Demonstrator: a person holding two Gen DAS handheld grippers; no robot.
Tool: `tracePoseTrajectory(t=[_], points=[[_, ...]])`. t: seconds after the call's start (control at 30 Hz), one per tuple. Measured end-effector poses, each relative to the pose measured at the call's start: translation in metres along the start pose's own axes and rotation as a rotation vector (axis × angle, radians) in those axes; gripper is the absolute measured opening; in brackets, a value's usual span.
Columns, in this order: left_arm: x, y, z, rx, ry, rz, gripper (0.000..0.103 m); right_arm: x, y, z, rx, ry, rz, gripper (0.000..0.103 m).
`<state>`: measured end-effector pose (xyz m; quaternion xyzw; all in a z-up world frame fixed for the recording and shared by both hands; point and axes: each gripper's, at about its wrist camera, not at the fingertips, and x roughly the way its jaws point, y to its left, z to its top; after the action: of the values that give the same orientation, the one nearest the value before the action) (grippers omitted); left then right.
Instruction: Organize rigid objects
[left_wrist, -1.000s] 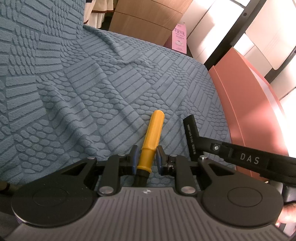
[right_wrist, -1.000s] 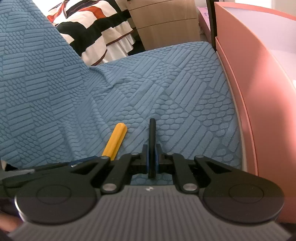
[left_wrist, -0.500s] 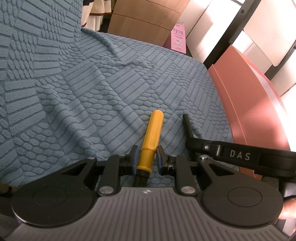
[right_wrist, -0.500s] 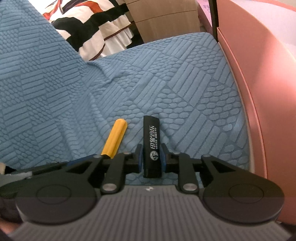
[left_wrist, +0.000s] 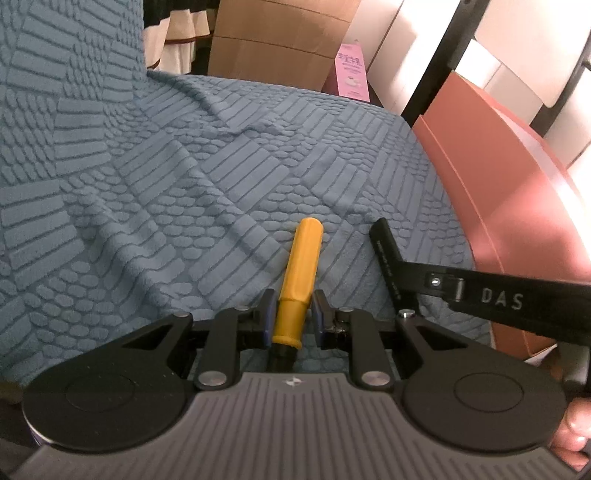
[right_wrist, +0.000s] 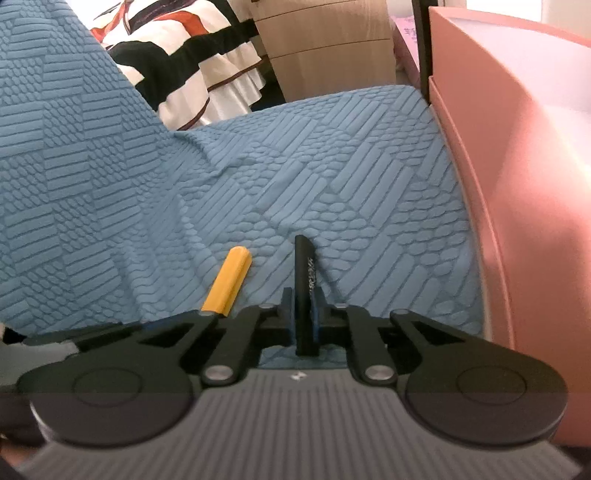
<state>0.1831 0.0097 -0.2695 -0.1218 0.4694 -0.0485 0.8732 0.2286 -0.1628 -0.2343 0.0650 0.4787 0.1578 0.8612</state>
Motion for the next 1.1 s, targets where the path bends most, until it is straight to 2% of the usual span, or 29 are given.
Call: tracePoseTrajectory(t=[0.13,0.3,0.5,0.6,0.77,0.9,0.97,1.1], points=[[0.000,-0.002,0.000,0.011,-0.003,0.012,0.023,-0.005,-0.002,-0.003,0.001,-0.002,-0.013,0.011],[-0.007,0.000,0.003,-0.015,-0.009,-0.012,0.023,-0.014,-0.003,-0.007,0.013,0.003,-0.006,0.010],[-0.021,0.004,0.013,-0.102,-0.008,-0.063,0.022,-0.039,-0.003,-0.005,0.003,-0.016,0.001,0.010],[-0.033,-0.005,0.024,-0.075,-0.024,-0.060,0.022,-0.056,-0.003,-0.001,-0.028,-0.035,-0.011,0.010],[-0.059,-0.015,0.044,-0.087,-0.046,-0.055,0.022,-0.091,-0.007,0.008,-0.056,-0.058,-0.013,0.010],[-0.080,-0.036,0.060,-0.053,-0.052,-0.061,0.022,-0.121,-0.015,0.019,-0.041,-0.099,-0.005,0.009],[-0.092,-0.046,0.067,-0.052,-0.062,-0.070,0.022,-0.136,-0.020,0.027,-0.030,-0.120,0.009,0.004],[-0.102,-0.068,0.078,-0.050,-0.087,-0.096,0.022,-0.154,-0.022,0.041,-0.082,-0.159,-0.012,0.004]])
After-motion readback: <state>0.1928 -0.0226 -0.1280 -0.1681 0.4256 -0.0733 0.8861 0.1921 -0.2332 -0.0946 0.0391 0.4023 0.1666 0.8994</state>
